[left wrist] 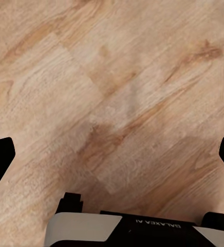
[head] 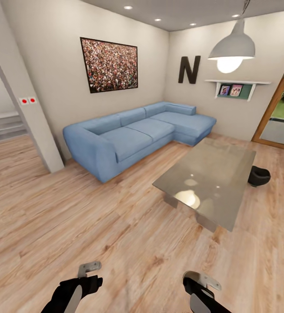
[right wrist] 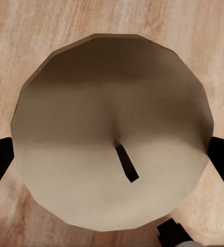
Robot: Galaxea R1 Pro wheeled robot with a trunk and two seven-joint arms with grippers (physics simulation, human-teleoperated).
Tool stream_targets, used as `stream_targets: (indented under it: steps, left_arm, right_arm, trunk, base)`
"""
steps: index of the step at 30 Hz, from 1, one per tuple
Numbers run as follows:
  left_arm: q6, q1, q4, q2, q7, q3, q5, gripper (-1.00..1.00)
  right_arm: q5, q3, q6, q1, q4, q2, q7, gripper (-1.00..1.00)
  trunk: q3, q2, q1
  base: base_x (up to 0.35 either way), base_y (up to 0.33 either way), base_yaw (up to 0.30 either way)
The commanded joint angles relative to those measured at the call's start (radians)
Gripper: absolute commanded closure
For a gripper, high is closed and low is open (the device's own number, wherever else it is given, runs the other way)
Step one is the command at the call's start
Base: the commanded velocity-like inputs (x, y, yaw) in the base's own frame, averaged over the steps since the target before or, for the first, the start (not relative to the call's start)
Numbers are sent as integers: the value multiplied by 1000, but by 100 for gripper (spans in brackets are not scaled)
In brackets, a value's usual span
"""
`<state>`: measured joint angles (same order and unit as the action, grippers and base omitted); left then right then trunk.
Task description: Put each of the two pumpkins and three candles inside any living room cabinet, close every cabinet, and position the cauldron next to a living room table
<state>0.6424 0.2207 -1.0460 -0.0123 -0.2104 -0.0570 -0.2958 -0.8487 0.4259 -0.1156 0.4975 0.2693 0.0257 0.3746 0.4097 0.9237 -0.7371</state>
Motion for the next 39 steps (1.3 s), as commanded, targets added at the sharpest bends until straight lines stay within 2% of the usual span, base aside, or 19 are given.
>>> stream_targets:
  steps: [1, 39]
  left_arm:
    - [3, 0, -2, 1, -9, -1, -11, -100]
    - [2, 0, 0, 2, -9, -1, -9, -100]
  right_arm:
    - [-9, 8, -6, 1, 0, 0, 4, 100]
    - [-10, 8, -6, 1, -12, 0, 4, 100]
  trunk:
    - [-2, -6, 4]
    - [-121, -272, 150]
  base:
    - [0, 0, -279]
    - [0, 0, -279]
